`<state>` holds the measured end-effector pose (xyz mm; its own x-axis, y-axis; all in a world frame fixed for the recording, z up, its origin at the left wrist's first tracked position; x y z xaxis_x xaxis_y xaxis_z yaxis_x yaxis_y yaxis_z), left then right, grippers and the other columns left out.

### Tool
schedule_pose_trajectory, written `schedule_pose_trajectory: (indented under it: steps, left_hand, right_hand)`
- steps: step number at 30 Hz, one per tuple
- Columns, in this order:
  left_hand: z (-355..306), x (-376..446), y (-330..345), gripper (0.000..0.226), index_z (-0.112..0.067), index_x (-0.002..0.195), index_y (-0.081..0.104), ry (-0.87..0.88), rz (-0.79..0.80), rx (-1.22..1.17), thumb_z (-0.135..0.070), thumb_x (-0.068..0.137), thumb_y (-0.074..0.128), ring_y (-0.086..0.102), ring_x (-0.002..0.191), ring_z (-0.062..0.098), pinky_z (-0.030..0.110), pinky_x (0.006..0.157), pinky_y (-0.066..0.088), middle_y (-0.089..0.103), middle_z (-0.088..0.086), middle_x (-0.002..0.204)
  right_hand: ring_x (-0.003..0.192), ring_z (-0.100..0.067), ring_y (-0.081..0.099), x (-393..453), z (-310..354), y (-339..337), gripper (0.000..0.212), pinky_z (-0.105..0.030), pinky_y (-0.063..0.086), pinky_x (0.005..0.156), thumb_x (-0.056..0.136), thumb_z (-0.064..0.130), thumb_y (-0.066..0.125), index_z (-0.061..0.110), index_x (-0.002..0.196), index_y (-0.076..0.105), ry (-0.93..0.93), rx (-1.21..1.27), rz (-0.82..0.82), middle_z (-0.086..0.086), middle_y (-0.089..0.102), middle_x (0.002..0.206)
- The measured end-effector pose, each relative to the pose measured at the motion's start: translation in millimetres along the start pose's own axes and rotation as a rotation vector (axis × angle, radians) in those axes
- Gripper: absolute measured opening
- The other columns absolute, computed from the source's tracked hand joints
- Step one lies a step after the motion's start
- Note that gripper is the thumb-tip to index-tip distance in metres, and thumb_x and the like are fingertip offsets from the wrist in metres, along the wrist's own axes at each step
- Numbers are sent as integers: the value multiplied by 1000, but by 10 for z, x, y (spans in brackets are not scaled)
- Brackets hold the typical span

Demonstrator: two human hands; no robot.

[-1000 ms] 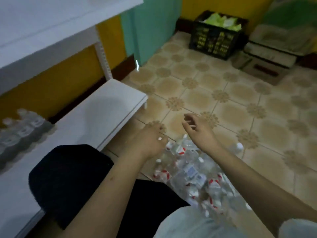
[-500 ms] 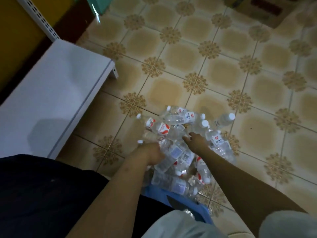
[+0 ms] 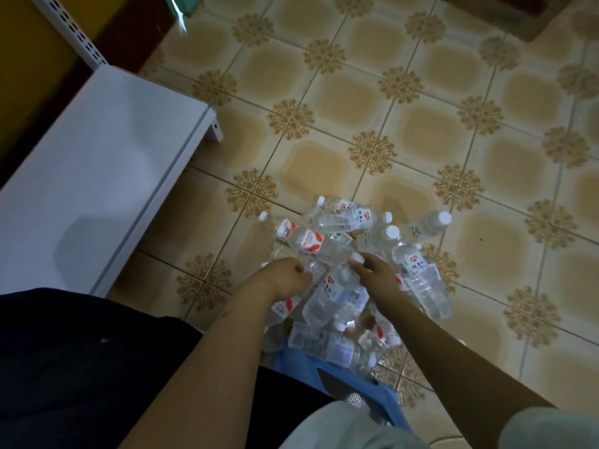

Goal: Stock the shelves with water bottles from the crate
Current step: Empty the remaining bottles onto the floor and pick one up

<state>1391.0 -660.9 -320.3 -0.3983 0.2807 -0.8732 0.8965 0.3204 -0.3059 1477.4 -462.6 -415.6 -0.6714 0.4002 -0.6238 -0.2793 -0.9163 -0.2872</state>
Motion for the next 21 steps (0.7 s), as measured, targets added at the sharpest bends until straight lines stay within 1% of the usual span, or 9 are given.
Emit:
schedule_pose_trajectory:
  steps: [3, 6, 8, 10, 11, 13, 15, 18, 21]
  left_hand:
    - [7, -15, -6, 46, -16, 137, 47, 9, -7, 6, -37, 96, 54, 56, 115, 24, 36, 91, 49, 53, 8, 134]
    - [46, -42, 8, 67, -16, 145, 38, 3, 19, -32, -37, 88, 66, 56, 116, 24, 33, 87, 50, 50, 8, 138]
    - [59, -90, 7, 103, -23, 150, 26, 58, 2, -56, -51, 68, 81, 55, 120, 25, 36, 91, 52, 45, 6, 144]
    - [114, -42, 5, 130, -35, 148, 28, 142, -68, -96, -69, 36, 86, 55, 123, 23, 42, 94, 53, 49, 3, 143]
    - [110, -61, -8, 127, -33, 144, 35, 194, -82, -144, -67, 33, 87, 59, 119, 19, 42, 92, 55, 56, 0, 135]
    - [17, -245, -99, 86, -25, 128, 51, 286, -148, -264, -39, 53, 90, 66, 100, 14, 34, 81, 59, 67, -4, 114]
    - [-39, -414, -192, 63, -20, 122, 53, 331, -246, -403, -13, 68, 85, 68, 90, 14, 29, 67, 60, 68, 0, 108]
    - [-32, -584, -278, 59, -21, 121, 55, 382, -372, -469, -7, 71, 84, 68, 87, 11, 24, 61, 58, 69, -2, 107]
    - [-37, -800, -410, 66, -23, 122, 56, 416, -502, -427, -14, 65, 88, 68, 90, 4, 30, 76, 60, 69, -8, 106]
  right_hand:
    - [98, -10, 67, -194, 228, -109, 21, -33, 53, 91, 91, 26, 67, 22, 111, 68, -90, 2, 52, 8, 71, 104]
    - [100, -17, 67, -301, 535, -285, 25, -34, 54, 91, 93, 22, 62, 17, 117, 67, -158, 43, 97, 1, 71, 107]
    - [101, -22, 67, -346, 776, -389, 25, -37, 55, 91, 95, 19, 60, 14, 118, 66, -179, 124, 112, -6, 70, 110]
    - [101, -23, 67, -403, 1056, -465, 27, -37, 56, 89, 96, 17, 57, 9, 121, 64, -208, 233, 122, -9, 70, 112]
    - [101, -23, 67, -441, 1200, -483, 27, -36, 57, 87, 97, 16, 55, 7, 121, 63, -232, 295, 132, -9, 70, 112]
    - [103, -25, 67, -495, 1449, -490, 27, -35, 57, 85, 98, 16, 52, 5, 121, 62, -270, 402, 162, -12, 68, 116]
    - [109, -27, 64, -565, 1643, -447, 35, -37, 55, 89, 97, 21, 53, 2, 125, 59, -285, 509, 198, -17, 64, 124]
    - [117, -31, 61, -701, 1856, -329, 64, -45, 48, 101, 80, 38, 69, 0, 130, 55, -306, 553, 220, -17, 64, 127]
    - [112, -26, 65, -863, 1995, -161, 76, -44, 51, 97, 68, 35, 82, 17, 134, 48, -320, 465, 278, -8, 67, 122]
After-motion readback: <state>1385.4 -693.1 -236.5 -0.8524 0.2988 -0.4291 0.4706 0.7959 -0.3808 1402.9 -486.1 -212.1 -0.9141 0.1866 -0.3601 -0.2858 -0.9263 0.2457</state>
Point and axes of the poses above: each hand's wrist, its own x-axis towards the middle knuckle, its own y-axis out of the palm, z = x × y, the point moved 4 cm from there along x, towards the middle knuckle
